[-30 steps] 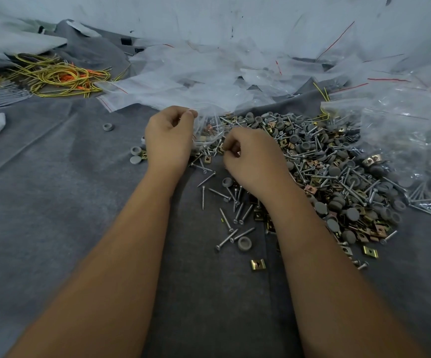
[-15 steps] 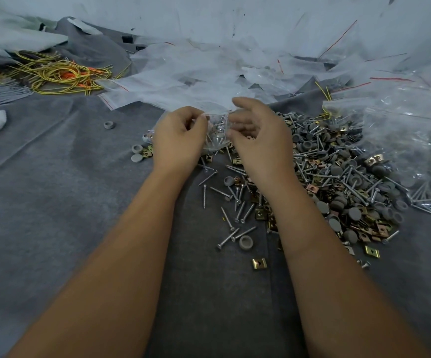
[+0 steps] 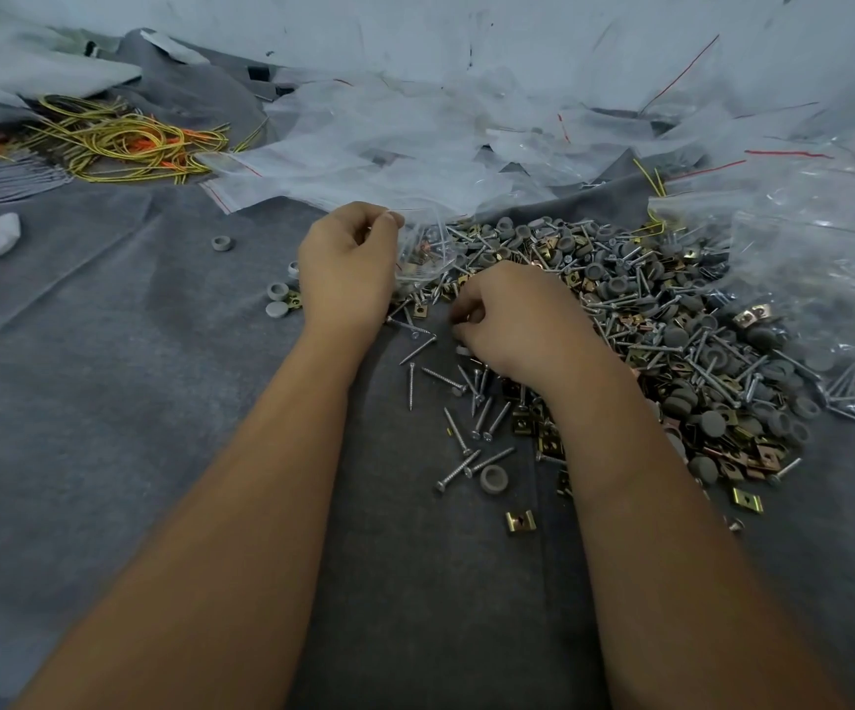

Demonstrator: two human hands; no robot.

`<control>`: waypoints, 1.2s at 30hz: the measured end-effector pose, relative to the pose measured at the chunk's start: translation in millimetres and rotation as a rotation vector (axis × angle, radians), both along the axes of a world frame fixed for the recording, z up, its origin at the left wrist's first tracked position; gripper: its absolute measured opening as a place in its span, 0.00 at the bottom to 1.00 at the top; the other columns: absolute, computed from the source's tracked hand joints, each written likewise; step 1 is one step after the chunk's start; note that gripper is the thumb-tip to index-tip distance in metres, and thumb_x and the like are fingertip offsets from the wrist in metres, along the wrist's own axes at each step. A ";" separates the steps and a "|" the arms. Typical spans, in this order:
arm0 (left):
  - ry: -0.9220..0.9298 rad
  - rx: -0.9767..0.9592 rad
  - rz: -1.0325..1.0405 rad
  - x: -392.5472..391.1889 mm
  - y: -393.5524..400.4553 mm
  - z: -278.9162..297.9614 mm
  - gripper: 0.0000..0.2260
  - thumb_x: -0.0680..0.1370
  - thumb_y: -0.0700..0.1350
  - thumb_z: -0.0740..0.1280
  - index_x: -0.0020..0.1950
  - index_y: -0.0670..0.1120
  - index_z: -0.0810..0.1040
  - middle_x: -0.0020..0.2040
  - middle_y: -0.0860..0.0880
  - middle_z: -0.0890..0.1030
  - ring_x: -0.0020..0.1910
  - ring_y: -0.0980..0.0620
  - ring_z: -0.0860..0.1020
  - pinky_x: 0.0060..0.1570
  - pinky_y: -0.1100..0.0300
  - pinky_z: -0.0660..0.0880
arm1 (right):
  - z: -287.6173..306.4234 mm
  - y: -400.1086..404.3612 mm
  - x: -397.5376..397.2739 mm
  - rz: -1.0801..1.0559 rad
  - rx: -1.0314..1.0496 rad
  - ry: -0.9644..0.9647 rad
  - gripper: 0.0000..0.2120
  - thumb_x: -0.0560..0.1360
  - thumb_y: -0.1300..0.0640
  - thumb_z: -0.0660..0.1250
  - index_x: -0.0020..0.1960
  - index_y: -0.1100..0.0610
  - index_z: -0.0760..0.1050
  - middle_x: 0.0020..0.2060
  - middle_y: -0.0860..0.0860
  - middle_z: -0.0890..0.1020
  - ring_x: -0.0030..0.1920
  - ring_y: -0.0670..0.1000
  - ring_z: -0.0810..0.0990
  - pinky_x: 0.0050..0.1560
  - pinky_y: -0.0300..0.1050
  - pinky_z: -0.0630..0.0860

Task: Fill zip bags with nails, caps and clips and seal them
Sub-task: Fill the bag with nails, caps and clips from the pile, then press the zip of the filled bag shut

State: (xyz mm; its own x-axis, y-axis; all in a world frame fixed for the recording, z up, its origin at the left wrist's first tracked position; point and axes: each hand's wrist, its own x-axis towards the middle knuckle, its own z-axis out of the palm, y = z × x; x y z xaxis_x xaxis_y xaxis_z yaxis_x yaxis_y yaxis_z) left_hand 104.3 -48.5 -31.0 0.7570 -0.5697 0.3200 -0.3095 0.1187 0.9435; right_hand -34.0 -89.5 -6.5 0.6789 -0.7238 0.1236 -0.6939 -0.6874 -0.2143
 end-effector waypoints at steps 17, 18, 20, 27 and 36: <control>-0.081 0.008 -0.034 -0.6 1.5 -1.0 0.08 0.77 0.44 0.64 0.40 0.50 0.80 0.30 0.48 0.76 0.31 0.52 0.72 0.36 0.48 0.77 | -1.3 1.0 5.8 -0.064 0.229 -1.059 0.07 0.71 0.64 0.70 0.40 0.52 0.78 0.33 0.44 0.79 0.34 0.40 0.76 0.36 0.33 0.74; -0.083 0.002 -0.043 -0.9 1.9 -1.1 0.08 0.77 0.44 0.64 0.40 0.50 0.80 0.29 0.49 0.75 0.31 0.51 0.72 0.37 0.45 0.77 | -3.0 0.3 7.0 -0.044 0.257 -1.030 0.06 0.72 0.63 0.70 0.43 0.53 0.80 0.35 0.44 0.81 0.36 0.40 0.78 0.39 0.33 0.75; -0.082 -0.003 -0.058 -1.3 2.7 -0.9 0.08 0.77 0.44 0.64 0.39 0.51 0.80 0.29 0.49 0.74 0.32 0.50 0.72 0.38 0.43 0.79 | -7.8 -2.5 8.5 -0.019 0.271 -0.921 0.08 0.74 0.63 0.70 0.51 0.53 0.81 0.40 0.44 0.82 0.42 0.40 0.80 0.44 0.34 0.77; -0.007 0.011 -0.120 0.6 3.6 2.8 0.10 0.78 0.39 0.63 0.42 0.47 0.82 0.27 0.51 0.74 0.29 0.49 0.74 0.32 0.51 0.79 | -13.2 -11.9 2.8 -0.014 0.334 -0.837 0.35 0.68 0.76 0.56 0.66 0.46 0.72 0.60 0.47 0.76 0.54 0.43 0.75 0.41 0.28 0.70; 0.420 0.054 -0.453 -1.2 10.7 14.0 0.07 0.67 0.48 0.67 0.34 0.46 0.83 0.34 0.43 0.77 0.33 0.46 0.74 0.33 0.59 0.69 | -7.3 -12.7 -0.2 0.153 0.568 -0.959 0.11 0.71 0.68 0.72 0.48 0.54 0.81 0.42 0.53 0.85 0.44 0.48 0.83 0.48 0.44 0.81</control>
